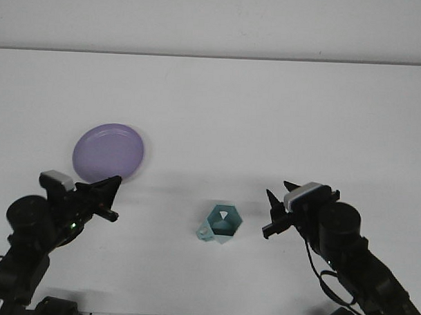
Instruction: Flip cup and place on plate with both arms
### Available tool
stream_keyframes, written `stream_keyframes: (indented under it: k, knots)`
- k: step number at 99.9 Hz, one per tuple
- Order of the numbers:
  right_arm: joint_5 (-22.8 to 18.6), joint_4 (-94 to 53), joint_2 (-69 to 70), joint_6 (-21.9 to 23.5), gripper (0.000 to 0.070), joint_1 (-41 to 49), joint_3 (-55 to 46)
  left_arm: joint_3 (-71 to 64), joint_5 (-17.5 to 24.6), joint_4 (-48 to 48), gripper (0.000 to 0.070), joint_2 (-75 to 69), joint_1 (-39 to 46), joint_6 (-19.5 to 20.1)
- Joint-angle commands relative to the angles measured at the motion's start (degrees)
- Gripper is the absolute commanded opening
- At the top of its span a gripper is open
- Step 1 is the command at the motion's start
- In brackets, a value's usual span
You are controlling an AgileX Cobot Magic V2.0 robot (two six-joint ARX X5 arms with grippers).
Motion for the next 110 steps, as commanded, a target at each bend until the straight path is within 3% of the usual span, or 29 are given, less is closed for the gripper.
stream_keyframes:
  k: [1,23,40,51,64,88,102,110]
  knots:
    - [2.29,2.99,-4.24,1.90,0.0302,0.39,-4.09,4.96,0.76,-3.91,0.0012,5.62,-2.56,5.95]
    - [9.60,5.31,-18.01,1.79,0.0302,0.35,-13.84,17.68,0.72,-14.80,0.0031,22.21,-12.68,11.82]
    - [10.43,4.33,-23.54,1.81,0.0302,0.35,-15.65,26.16,0.72,-21.94,0.0308,33.51,-18.91,13.40]
    - [10.56,3.23,-24.06,1.77,0.0302,0.35,-15.65,31.71,0.72,-27.58,0.0364,40.02,-22.01,14.67]
    - [10.53,2.23,-23.96,1.77,0.0302,0.35,-15.65,38.75,0.72,-34.18,0.0502,47.50,-25.44,14.84]
    - [10.51,2.14,-23.96,1.77,0.0302,0.35,-15.65,47.47,0.42,-39.01,0.0504,58.27,-30.40,16.09]
    - [10.51,2.19,-23.96,1.77,0.0302,0.35,-15.65,48.74,-5.01,-38.91,0.0505,62.42,-32.37,16.70]
    - [10.45,2.25,-23.96,1.77,0.0302,0.35,-15.65,48.74,-5.51,-38.71,0.0504,64.59,-33.11,17.29]
